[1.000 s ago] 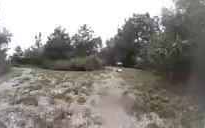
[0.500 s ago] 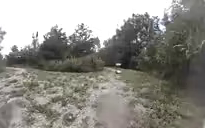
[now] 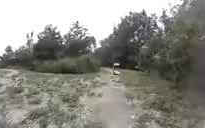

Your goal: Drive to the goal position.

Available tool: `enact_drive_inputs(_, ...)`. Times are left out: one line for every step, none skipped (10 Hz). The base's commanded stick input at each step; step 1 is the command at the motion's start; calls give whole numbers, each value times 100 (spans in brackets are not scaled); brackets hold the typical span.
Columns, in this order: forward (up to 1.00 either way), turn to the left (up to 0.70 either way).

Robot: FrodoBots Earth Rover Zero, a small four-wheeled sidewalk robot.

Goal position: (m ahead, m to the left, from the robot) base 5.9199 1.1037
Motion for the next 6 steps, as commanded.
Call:
enact_drive_inputs(85, 0)
enact_drive_inputs(85, 0)
enact_drive_inputs(85, 0)
enact_drive_inputs(85, 0)
enact_drive_inputs(85, 0)
enact_drive_inputs(85, 0)
